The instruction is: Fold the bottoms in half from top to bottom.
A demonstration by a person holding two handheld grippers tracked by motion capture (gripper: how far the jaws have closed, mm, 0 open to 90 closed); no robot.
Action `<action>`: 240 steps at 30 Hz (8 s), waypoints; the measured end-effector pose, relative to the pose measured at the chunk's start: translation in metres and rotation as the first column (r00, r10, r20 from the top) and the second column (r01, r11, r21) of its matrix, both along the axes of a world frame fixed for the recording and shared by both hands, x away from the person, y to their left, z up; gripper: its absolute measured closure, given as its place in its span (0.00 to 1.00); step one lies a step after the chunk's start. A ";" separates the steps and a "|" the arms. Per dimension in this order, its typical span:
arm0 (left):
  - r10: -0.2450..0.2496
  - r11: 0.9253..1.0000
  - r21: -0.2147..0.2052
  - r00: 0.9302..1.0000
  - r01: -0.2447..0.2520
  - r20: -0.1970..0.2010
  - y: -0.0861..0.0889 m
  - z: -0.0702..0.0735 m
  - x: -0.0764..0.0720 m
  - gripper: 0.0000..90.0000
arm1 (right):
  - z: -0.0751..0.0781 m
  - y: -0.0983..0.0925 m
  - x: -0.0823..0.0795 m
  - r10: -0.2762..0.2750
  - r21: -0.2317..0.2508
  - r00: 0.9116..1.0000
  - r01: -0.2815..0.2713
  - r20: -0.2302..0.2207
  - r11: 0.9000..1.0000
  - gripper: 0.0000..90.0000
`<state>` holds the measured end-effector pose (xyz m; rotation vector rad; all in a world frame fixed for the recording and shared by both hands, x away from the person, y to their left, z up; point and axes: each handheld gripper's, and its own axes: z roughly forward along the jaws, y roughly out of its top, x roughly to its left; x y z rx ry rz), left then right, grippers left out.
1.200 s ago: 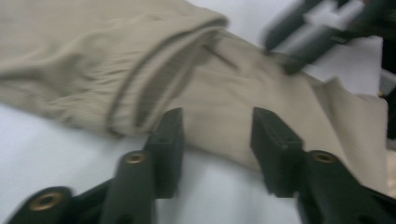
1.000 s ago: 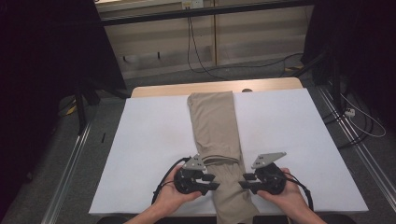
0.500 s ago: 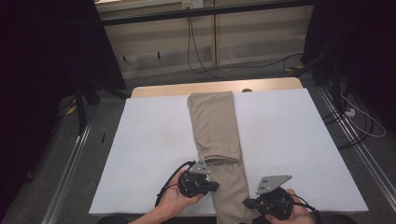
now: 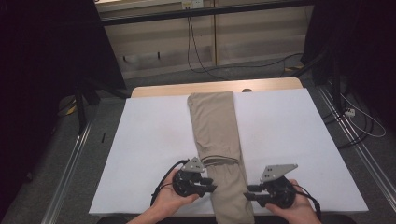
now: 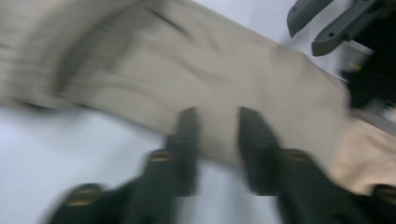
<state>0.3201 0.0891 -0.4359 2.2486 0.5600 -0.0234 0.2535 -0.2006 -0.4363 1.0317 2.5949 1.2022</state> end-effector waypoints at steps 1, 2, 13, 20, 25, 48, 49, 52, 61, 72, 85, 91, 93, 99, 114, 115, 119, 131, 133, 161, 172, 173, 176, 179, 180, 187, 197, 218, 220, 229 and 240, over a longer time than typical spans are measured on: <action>0.035 0.999 -0.009 0.999 -0.035 0.004 0.004 0.001 0.007 0.66 | 0.000 -0.001 0.006 -0.004 0.005 1.000 0.004 0.005 1.000 0.73; 0.070 0.997 -0.017 0.998 -0.070 0.005 0.008 0.001 0.013 0.63 | 0.000 -0.002 0.015 -0.007 0.010 1.000 0.007 0.017 1.000 0.73; 0.213 0.977 -0.027 0.969 -0.211 0.124 0.016 0.008 0.056 0.43 | 0.012 0.022 0.083 -0.021 -0.037 0.993 0.025 0.116 0.999 0.59; 0.191 0.981 -0.008 0.971 -0.191 0.141 0.009 0.006 0.070 0.37 | 0.003 0.032 0.110 -0.015 -0.115 0.992 0.030 0.127 0.993 0.72; 0.127 0.992 0.000 0.983 -0.128 0.133 0.000 -0.001 0.071 0.35 | 0.000 0.027 0.115 -0.044 -0.118 0.989 0.061 0.142 0.991 0.86; 0.142 0.989 -0.046 0.987 -0.138 0.076 -0.001 -0.006 0.080 0.84 | -0.007 0.030 0.115 0.009 -0.135 0.985 0.014 0.172 0.991 0.85; 0.139 0.990 -0.045 0.988 -0.136 0.074 -0.002 -0.007 0.078 0.81 | -0.007 0.031 0.114 0.008 -0.140 0.985 0.017 0.175 0.990 0.85; 0.127 0.991 -0.038 0.988 -0.124 0.083 -0.003 -0.007 0.075 0.75 | -0.008 0.029 0.116 0.000 -0.126 0.986 0.022 0.168 0.992 0.89; 0.103 0.994 -0.040 0.989 -0.099 0.107 -0.002 -0.003 0.071 0.97 | -0.006 0.024 0.116 -0.014 -0.056 0.992 0.021 0.122 0.998 0.93; 0.100 0.986 -0.138 0.992 -0.088 0.081 0.005 0.017 0.049 0.97 | 0.012 0.011 0.096 -0.013 0.063 0.994 0.006 0.104 0.998 0.93; 0.001 0.990 -0.138 0.999 0.005 0.044 0.010 0.030 0.002 0.97 | 0.022 0.008 0.043 0.062 0.075 0.995 -0.068 0.079 0.995 0.93; -0.042 0.991 -0.127 0.999 0.044 0.022 0.006 0.028 -0.014 0.97 | 0.018 0.004 0.022 0.077 0.070 0.995 -0.081 0.062 0.994 0.92; -0.058 0.991 -0.117 0.998 0.060 0.021 0.005 0.027 -0.019 0.97 | 0.018 0.003 0.015 0.078 0.068 0.995 -0.082 0.062 0.994 0.92; -0.072 0.990 -0.121 0.997 0.071 -0.004 0.009 0.025 -0.032 0.97 | 0.018 0.006 0.000 0.094 0.069 0.994 -0.098 0.060 0.993 0.92; -0.167 0.981 -0.124 0.978 0.151 -0.129 0.010 0.011 -0.062 0.91 | 0.016 0.010 -0.045 0.179 0.027 0.984 -0.180 0.008 0.983 0.82; -0.162 0.981 -0.130 0.977 0.144 -0.136 0.011 0.010 -0.059 0.86 | 0.016 0.010 -0.044 0.172 0.034 0.985 -0.172 0.004 0.984 0.75; -0.121 0.990 -0.086 0.990 0.114 -0.076 0.012 0.007 -0.043 0.69 | 0.015 0.010 -0.036 0.144 0.054 0.989 -0.146 0.034 0.988 0.59; 0.107 0.994 -0.030 0.991 -0.104 0.082 0.020 0.003 -0.003 0.29 | 0.002 0.005 0.018 0.001 0.027 0.998 -0.003 0.056 1.000 0.37; 0.135 0.991 -0.020 0.985 -0.134 0.104 0.022 0.004 0.006 0.30 | 0.001 0.005 0.026 -0.009 0.019 0.998 0.008 0.061 1.000 0.35; 0.380 0.923 -0.113 0.919 -0.368 0.107 0.036 0.018 0.157 0.18 | 0.013 -0.002 0.176 -0.197 0.051 0.976 0.193 0.091 0.980 0.25; 0.449 0.889 -0.146 0.889 -0.433 0.093 0.032 0.004 0.217 0.12 | 0.021 0.001 0.263 -0.275 0.041 0.957 0.272 0.089 0.961 0.29; 0.451 0.889 -0.134 0.888 -0.438 0.088 0.031 0.000 0.223 0.14 | 0.019 0.001 0.271 -0.277 0.033 0.957 0.275 0.087 0.961 0.29; 0.459 0.885 -0.121 0.885 -0.449 0.079 0.028 -0.007 0.240 0.20 | 0.009 0.005 0.293 -0.280 -0.004 0.957 0.281 0.072 0.960 0.33; 0.459 0.884 -0.130 0.885 -0.448 0.072 0.023 -0.010 0.253 0.24 | 0.000 0.009 0.310 -0.277 -0.017 0.959 0.279 0.060 0.960 0.39; 0.459 0.886 -0.123 0.885 -0.448 0.083 0.020 -0.011 0.256 0.26 | -0.003 0.010 0.315 -0.275 -0.032 0.959 0.277 0.061 0.960 0.41; 0.428 0.903 -0.089 0.900 -0.421 0.083 0.007 -0.013 0.267 0.38 | -0.014 0.020 0.328 -0.275 -0.087 0.959 0.281 0.073 0.956 0.51; 0.425 0.905 -0.035 0.903 -0.424 0.060 0.003 -0.025 0.269 0.45 | -0.020 0.017 0.327 -0.251 -0.090 0.967 0.254 0.050 0.963 0.53; 0.429 0.898 -0.103 0.903 -0.428 -0.018 -0.001 -0.011 0.259 0.96 | 0.002 0.012 0.319 -0.250 0.018 0.968 0.250 0.001 0.968 0.95; 0.437 0.890 -0.133 0.899 -0.436 -0.027 0.002 -0.004 0.259 0.96 | 0.008 0.010 0.317 -0.254 0.040 0.967 0.253 0.011 0.967 0.95; 0.470 0.869 -0.193 0.882 -0.455 0.036 0.008 0.030 0.265 0.96 | 0.036 0.006 0.315 -0.302 0.148 0.952 0.291 0.057 0.945 0.95; 0.481 0.856 -0.272 0.870 -0.440 0.107 0.006 0.085 0.276 0.96 | 0.091 0.004 0.326 -0.346 0.199 0.930 0.318 0.125 0.927 0.95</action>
